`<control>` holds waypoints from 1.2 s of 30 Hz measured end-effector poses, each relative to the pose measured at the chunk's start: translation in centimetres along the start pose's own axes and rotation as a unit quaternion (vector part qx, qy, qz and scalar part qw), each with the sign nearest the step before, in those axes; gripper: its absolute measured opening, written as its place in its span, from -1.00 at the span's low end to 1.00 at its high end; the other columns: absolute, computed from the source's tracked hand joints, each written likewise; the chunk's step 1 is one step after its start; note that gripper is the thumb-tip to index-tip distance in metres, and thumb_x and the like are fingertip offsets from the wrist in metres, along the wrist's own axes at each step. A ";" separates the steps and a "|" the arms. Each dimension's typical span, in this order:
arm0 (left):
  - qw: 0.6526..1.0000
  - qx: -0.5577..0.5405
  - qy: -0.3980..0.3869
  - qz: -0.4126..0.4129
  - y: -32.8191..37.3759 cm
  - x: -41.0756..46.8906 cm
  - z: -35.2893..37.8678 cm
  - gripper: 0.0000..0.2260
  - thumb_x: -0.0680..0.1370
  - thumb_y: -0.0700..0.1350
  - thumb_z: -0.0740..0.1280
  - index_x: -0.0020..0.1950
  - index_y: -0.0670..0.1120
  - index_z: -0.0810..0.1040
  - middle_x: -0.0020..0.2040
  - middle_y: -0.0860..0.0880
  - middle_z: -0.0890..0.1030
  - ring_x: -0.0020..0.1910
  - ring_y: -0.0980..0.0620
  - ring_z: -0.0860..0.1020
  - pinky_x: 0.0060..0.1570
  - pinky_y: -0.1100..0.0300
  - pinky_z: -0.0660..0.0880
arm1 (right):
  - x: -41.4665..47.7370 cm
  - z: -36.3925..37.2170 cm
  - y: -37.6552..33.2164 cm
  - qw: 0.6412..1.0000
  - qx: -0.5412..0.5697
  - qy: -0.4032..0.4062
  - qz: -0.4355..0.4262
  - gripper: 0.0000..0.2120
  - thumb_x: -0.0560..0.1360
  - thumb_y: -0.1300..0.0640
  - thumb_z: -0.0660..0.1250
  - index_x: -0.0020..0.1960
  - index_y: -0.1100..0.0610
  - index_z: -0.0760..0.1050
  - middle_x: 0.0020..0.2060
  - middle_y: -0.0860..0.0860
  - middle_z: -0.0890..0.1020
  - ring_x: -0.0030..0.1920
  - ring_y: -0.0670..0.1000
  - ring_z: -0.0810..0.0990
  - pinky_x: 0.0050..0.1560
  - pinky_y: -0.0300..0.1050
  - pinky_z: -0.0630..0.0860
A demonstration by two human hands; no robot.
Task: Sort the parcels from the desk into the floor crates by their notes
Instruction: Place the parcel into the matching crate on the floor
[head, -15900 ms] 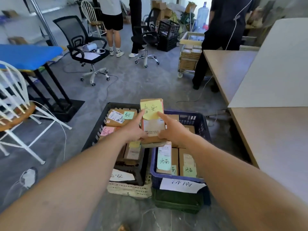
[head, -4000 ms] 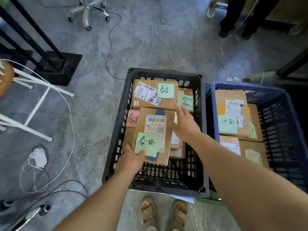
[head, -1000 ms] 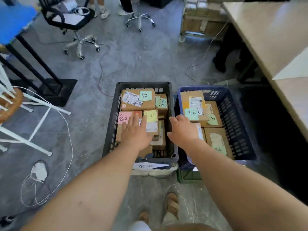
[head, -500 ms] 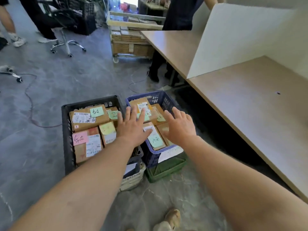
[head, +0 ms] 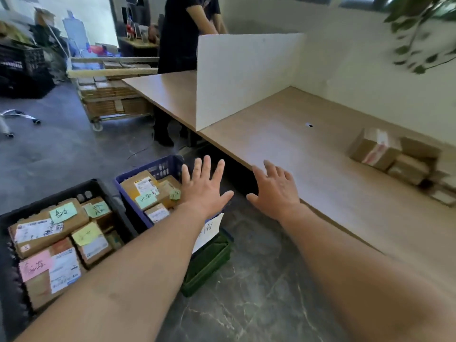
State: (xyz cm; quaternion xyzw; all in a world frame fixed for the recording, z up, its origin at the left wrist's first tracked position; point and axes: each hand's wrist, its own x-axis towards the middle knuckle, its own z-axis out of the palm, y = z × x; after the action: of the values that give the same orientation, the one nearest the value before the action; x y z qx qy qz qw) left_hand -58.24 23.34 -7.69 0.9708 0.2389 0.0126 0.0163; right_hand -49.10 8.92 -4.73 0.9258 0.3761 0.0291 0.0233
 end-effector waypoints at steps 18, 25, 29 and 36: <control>0.973 0.041 -0.003 0.227 40.5 1.7 -0.6 -0.31 0.61 0.30 -0.03 0.55 0.07 -0.33 0.57 -0.12 -0.30 0.54 -0.15 -0.30 0.45 -0.21 -0.27 | -16.0 0.7 35.8 0.971 0.024 0.034 0.237 -0.29 0.55 -0.16 0.25 0.56 0.01 0.01 0.55 0.14 0.07 0.52 0.19 0.13 0.49 0.11 0.08; 0.956 0.058 -0.009 0.287 50.0 1.3 0.6 -0.32 0.60 0.31 -0.04 0.56 0.07 -0.31 0.58 -0.11 -0.26 0.55 -0.15 -0.27 0.44 -0.20 -0.27 | -20.9 1.8 44.7 0.953 0.037 0.020 0.301 -0.27 0.55 -0.16 0.24 0.57 0.02 -0.02 0.55 0.15 0.05 0.53 0.19 0.09 0.51 0.13 0.03; 0.945 0.067 -0.007 0.321 54.4 2.3 0.7 -0.32 0.61 0.30 -0.03 0.56 0.06 -0.30 0.59 -0.11 -0.24 0.55 -0.15 -0.26 0.45 -0.20 -0.25 | -22.2 2.8 48.3 0.944 0.042 0.012 0.328 -0.28 0.56 -0.16 0.21 0.58 0.03 -0.04 0.55 0.16 0.06 0.52 0.20 0.10 0.51 0.12 0.05; 0.937 0.069 -0.034 0.341 60.3 6.2 3.2 -0.31 0.61 0.29 -0.02 0.56 0.05 -0.32 0.59 -0.12 -0.24 0.55 -0.14 -0.26 0.48 -0.21 -0.23 | -21.3 5.0 54.1 0.932 0.049 -0.029 0.358 -0.31 0.59 -0.16 0.16 0.58 0.05 -0.05 0.55 0.15 0.03 0.52 0.19 0.09 0.51 0.13 0.02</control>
State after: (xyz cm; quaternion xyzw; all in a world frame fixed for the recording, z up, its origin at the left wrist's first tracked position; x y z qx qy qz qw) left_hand -24.70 -27.26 -8.53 0.9926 -0.1068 -0.0319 -0.0479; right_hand -26.41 -44.81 -6.98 0.9995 0.0194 -0.0094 -0.0229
